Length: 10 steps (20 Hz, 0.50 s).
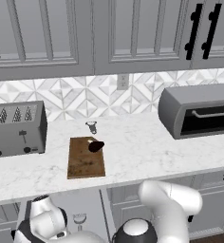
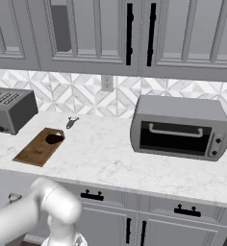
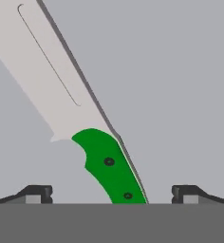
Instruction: Place the appropriate cutting tool for cutting the avocado skin on the cutting board.
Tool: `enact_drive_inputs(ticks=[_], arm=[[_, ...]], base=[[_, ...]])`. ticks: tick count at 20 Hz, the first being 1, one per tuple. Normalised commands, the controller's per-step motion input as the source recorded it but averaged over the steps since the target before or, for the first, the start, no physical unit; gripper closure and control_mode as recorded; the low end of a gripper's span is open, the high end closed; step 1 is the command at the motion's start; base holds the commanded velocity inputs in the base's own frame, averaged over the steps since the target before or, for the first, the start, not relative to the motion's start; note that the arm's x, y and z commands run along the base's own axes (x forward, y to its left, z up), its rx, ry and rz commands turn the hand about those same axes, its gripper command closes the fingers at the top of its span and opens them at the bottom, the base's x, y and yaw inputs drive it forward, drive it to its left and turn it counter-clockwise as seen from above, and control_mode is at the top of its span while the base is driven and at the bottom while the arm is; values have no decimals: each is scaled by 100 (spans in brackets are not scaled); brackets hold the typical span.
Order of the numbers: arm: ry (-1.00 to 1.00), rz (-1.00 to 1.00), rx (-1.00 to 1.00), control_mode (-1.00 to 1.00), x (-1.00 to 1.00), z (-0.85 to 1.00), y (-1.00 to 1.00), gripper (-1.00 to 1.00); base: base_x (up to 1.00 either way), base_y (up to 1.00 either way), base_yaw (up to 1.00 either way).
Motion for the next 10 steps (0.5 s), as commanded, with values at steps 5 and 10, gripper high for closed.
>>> enact_drive_inputs(ticks=[5,10], arm=[[0,0,-1,-100,-11,-46,0,-100],[0,0,0,-100,-18,-61,3,100]], base=[[0,0,0],[0,0,0]])
